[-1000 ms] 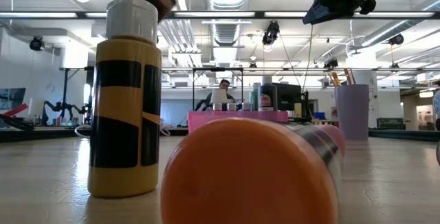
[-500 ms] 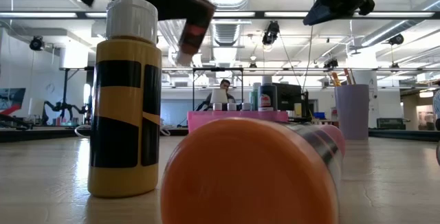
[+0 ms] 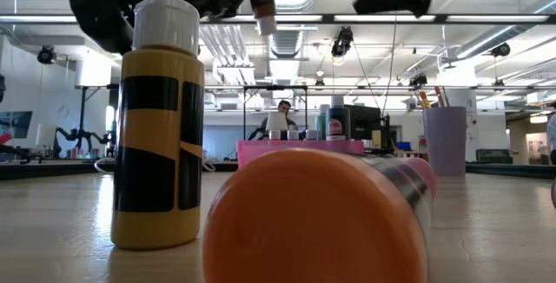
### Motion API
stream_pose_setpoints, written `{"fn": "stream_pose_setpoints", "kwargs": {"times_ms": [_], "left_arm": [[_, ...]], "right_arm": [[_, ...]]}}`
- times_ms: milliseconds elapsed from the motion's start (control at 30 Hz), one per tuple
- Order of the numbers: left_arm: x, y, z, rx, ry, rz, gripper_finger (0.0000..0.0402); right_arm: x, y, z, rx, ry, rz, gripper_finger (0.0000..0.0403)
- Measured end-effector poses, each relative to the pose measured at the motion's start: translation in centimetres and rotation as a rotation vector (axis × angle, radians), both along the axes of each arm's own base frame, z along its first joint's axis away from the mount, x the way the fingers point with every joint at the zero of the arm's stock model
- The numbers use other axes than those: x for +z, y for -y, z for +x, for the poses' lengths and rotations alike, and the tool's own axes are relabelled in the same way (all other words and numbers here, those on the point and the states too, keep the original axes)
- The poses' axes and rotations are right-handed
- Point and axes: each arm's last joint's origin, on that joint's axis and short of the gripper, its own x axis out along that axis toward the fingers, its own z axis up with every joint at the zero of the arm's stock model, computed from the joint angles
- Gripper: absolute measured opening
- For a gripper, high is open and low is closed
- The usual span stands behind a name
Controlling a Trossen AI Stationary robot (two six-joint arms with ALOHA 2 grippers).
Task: Pick & Place Paint Supplies
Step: Put the brown black paint bottle into the pink bin
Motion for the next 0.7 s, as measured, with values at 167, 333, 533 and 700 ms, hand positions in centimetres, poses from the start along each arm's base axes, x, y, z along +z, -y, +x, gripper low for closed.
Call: {"fn": "stream_pose_setpoints", "kwargs": {"times_ms": [167,333,533,700], "left_arm": [[-0.1,-0.7,1.2,-0.022,0.089,-0.050,0.0142],[-0.4,-1.9,2.4,-0.044,0.112,-0.090,0.0142],[0.2,-2.4,3.5,-0.149,0.107,-0.055,0.0142],[0.8,-2.3,3.7,-0.184,0.119,-0.029,0.0142]], "right_arm": [[-0.2,-0.6,1.2,0.130,0.011,-0.019,0.0114],[-0.6,-0.9,2.0,0.156,0.021,-0.015,0.0132],[-0.8,-1.0,2.4,0.152,0.033,-0.012,0.0154],[-0.5,-1.0,2.8,0.149,0.081,-0.011,0.0172]]}}
